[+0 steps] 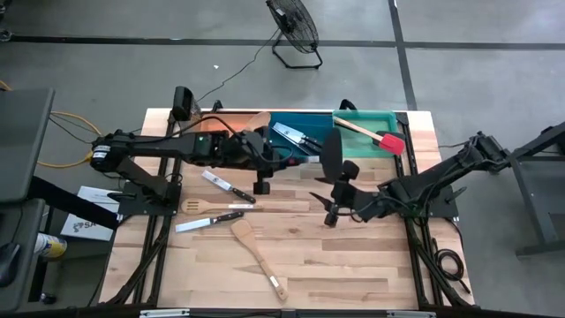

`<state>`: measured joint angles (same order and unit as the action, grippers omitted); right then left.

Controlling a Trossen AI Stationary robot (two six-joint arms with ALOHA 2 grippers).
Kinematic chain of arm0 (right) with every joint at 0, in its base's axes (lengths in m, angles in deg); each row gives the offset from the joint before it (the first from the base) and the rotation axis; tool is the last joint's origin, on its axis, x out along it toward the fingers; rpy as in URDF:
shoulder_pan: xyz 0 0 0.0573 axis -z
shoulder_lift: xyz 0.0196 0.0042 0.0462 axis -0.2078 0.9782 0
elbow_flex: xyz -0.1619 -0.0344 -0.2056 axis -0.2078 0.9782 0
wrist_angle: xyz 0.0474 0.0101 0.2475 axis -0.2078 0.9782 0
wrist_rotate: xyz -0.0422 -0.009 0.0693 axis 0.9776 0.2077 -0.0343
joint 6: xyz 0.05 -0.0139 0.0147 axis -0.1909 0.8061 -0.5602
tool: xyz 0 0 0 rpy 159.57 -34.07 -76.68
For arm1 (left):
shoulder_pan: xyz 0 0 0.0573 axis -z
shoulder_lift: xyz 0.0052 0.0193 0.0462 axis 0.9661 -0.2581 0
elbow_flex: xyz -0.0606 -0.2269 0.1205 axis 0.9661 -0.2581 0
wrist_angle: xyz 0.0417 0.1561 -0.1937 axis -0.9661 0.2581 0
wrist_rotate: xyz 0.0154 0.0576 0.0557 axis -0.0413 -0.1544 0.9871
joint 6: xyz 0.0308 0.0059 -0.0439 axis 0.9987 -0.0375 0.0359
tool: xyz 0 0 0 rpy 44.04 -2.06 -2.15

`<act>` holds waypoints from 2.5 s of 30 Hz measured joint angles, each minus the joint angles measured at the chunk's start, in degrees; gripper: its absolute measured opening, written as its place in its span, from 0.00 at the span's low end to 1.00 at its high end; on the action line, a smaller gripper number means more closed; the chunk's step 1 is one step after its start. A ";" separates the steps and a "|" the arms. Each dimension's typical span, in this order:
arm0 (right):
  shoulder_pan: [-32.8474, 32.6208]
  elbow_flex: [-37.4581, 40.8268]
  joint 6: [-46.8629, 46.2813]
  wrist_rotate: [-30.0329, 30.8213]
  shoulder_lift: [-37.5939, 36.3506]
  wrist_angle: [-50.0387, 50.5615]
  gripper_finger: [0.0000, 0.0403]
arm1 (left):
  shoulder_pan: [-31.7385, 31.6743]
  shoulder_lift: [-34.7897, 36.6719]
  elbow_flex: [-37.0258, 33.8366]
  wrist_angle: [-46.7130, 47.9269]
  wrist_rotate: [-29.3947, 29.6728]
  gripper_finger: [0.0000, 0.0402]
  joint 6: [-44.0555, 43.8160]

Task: Pick & Place Kitchen Items
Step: Put black spatula into the green bin

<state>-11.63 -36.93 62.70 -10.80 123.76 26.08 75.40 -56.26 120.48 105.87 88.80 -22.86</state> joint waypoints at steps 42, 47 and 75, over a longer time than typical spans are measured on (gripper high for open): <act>-3.67 0.09 12.64 10.12 -6.31 -10.22 0.48 | -3.42 0.92 -0.11 5.34 10.49 0.24 4.14; -7.85 0.11 7.33 17.31 -8.22 -5.46 0.48 | -3.74 0.82 -0.11 7.55 21.56 0.24 4.02; -0.66 -21.81 39.24 15.15 11.23 7.44 0.48 | 1.16 -8.44 -0.17 8.84 32.24 0.24 12.69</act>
<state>-12.29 -58.75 101.94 4.35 135.00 33.52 76.56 -64.69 120.31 114.71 121.04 -10.17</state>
